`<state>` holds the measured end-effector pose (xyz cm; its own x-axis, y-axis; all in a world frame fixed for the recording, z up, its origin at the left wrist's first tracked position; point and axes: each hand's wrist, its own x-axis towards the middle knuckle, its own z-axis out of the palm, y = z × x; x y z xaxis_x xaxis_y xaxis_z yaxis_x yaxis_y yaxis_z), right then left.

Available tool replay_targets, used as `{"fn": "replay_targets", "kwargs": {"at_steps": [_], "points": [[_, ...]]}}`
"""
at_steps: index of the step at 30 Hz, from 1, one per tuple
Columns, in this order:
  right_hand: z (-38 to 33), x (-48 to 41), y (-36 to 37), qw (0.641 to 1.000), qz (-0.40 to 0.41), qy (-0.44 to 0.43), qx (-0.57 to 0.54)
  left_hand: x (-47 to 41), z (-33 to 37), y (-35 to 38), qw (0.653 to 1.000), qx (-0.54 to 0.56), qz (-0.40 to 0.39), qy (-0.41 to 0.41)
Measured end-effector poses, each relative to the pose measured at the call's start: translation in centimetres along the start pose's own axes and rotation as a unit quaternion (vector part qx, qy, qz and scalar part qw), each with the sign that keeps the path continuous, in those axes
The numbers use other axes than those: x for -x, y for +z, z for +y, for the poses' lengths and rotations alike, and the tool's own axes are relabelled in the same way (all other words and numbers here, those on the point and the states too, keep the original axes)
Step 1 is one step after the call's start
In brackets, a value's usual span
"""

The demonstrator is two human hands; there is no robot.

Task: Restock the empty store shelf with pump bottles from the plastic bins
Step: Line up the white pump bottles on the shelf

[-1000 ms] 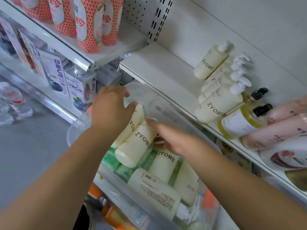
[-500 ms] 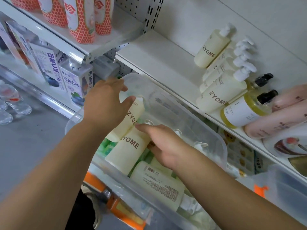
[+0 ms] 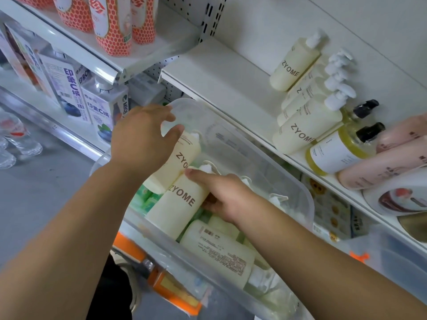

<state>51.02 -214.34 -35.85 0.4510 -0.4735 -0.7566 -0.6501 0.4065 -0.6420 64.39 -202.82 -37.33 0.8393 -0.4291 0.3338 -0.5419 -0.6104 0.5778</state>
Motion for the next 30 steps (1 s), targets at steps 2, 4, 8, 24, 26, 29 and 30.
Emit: {"fn": "replay_targets", "kwargs": {"at_steps": [2,4,8,24,26,29,30], "points": [[-0.1,0.2,-1.1,1.0,-0.018,-0.014,0.002,0.1,0.1,0.0,1.0,0.005,0.004,0.001],[-0.3,0.3,-2.4,0.999,-0.031,-0.034,0.005,0.1,0.3,0.1,1.0,0.005,-0.001,0.004],[-1.1,1.1,-4.1,0.994,-0.073,-0.074,0.046,0.2,0.6,0.3,1.0,-0.011,-0.017,0.004],[-12.9,5.8,-8.2,0.919,0.018,-0.341,0.198,-1.2,3.3,1.4,0.996,0.062,-0.05,-0.033],[-15.4,5.5,-8.6,0.905,0.043,-0.374,0.198,-1.3,3.7,1.7,0.997,0.046,-0.056,-0.021],[-19.0,4.5,-8.9,0.877,0.091,-0.411,0.233,-1.3,3.7,2.5,0.997,0.004,-0.071,-0.016],[-20.0,4.0,-9.0,0.867,0.105,-0.415,0.255,-1.3,3.6,2.6,0.997,-0.001,-0.069,-0.02]]}}
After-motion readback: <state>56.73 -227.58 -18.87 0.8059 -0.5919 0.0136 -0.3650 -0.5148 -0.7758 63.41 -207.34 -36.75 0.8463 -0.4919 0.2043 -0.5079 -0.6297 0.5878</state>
